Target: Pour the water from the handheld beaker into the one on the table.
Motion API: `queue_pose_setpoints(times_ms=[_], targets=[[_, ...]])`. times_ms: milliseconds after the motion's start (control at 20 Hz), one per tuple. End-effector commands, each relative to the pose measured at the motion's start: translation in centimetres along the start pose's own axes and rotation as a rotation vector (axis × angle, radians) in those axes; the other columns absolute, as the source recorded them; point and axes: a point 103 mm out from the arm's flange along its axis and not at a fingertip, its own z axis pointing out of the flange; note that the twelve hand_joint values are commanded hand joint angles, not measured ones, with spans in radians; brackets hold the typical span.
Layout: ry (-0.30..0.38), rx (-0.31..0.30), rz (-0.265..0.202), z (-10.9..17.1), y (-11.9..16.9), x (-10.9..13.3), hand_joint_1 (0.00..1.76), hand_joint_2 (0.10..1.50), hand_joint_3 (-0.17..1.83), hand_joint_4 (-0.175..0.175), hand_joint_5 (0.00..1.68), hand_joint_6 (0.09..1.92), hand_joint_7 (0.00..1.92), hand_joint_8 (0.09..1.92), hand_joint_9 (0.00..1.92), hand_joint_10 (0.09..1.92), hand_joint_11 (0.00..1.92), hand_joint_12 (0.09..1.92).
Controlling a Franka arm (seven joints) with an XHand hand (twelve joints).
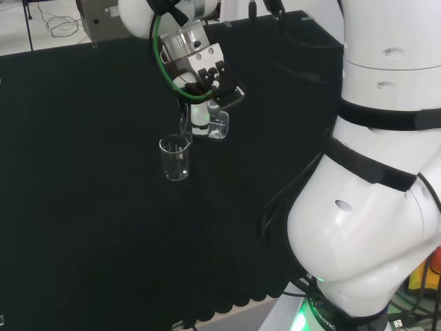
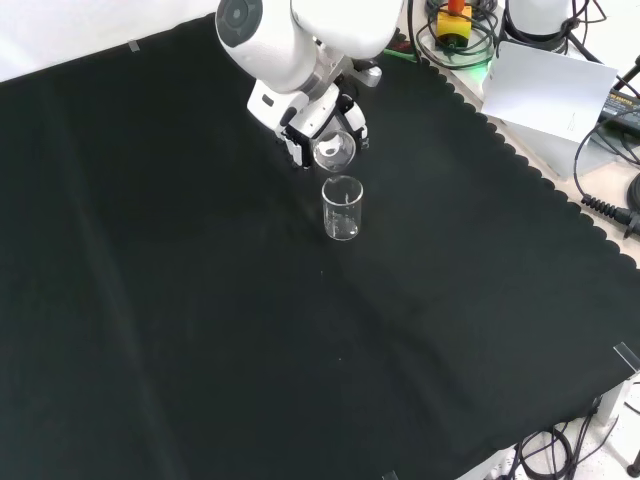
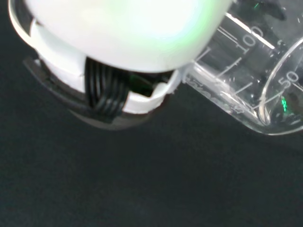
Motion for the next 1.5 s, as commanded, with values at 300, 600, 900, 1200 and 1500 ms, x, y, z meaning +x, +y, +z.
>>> queue_pose_setpoints(times_ms=[300, 600, 900, 1200, 1500], targets=[[-0.061, 0.039, 0.007, -0.5, 0.0, 0.9, 1.32, 0.57, 0.84, -0.175, 1.22, 0.82, 1.27, 0.8, 1.52, 0.81, 1.19, 0.79], [-0.071, 0.06, 0.023, -0.8, -0.1, 1.0, 1.32, 0.57, 0.84, -0.175, 1.22, 0.83, 1.27, 0.8, 1.52, 0.81, 1.19, 0.79], [-0.132, 0.076, 0.028, -1.0, -0.1, 1.6, 1.31, 0.57, 0.84, -0.175, 1.21, 0.83, 1.27, 0.81, 1.51, 0.82, 1.19, 0.79], [-0.163, 0.097, 0.04, -1.1, 0.0, 1.6, 1.31, 0.57, 0.84, -0.175, 1.21, 0.83, 1.27, 0.81, 1.51, 0.82, 1.19, 0.79], [-0.184, 0.109, 0.05, -1.1, -0.1, 1.7, 1.31, 0.57, 0.84, -0.175, 1.21, 0.83, 1.27, 0.81, 1.51, 0.82, 1.19, 0.79]])
